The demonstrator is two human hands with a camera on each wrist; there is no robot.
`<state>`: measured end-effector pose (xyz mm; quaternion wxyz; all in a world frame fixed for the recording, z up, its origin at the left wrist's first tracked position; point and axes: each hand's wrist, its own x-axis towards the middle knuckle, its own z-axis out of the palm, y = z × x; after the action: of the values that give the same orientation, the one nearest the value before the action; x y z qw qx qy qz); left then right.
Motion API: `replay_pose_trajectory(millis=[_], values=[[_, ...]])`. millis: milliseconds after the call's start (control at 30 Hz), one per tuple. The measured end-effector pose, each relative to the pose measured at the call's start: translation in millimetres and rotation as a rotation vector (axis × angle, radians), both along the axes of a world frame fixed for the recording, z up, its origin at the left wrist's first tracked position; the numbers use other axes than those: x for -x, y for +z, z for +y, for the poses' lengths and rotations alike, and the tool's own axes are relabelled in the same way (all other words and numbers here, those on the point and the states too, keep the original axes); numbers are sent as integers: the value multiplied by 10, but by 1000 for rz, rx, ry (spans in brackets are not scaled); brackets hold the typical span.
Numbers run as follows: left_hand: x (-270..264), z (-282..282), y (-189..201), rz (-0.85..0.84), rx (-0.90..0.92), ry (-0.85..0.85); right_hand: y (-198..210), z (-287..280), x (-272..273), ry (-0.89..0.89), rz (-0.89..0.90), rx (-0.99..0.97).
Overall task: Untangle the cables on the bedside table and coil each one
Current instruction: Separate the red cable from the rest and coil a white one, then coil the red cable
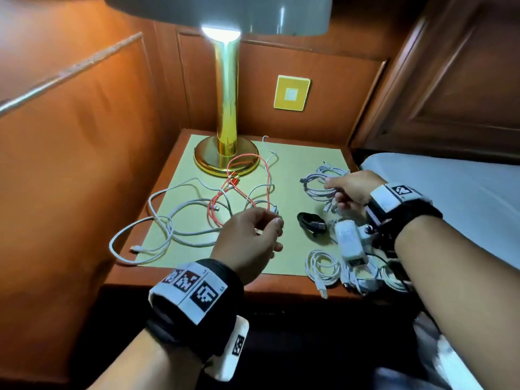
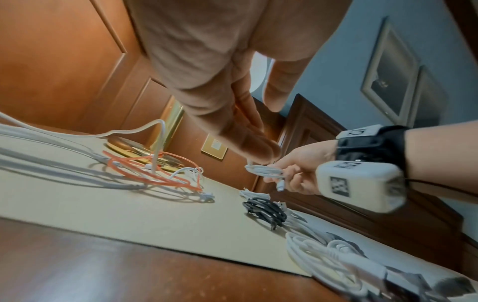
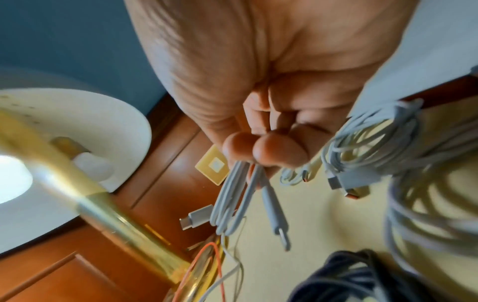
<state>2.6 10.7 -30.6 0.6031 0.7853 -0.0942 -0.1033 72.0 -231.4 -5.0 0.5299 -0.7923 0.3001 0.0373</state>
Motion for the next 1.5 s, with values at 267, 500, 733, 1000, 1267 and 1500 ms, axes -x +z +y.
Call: replay_pose_trajectory(millis=[267,500,733,1000,1267,1500], values=[[-53,-132,-15,-53,-37,-43,-301,117,-487,18,249,85],[-71,-38,-1,-55,-48,-22,-300,177,-567,-15,186,113],[-42,13,14,-56,-69,-13,-237,128,-631,-6,174,229],[-69,42,-17,-53,-96,0,-252,138,-695,29,182,367],[-67,0,-8,-86,-149,-22,-286,-6,-658,69,171,499],[-47,82,20,-114,-194,-18,-232,70,-626,147,175,575]])
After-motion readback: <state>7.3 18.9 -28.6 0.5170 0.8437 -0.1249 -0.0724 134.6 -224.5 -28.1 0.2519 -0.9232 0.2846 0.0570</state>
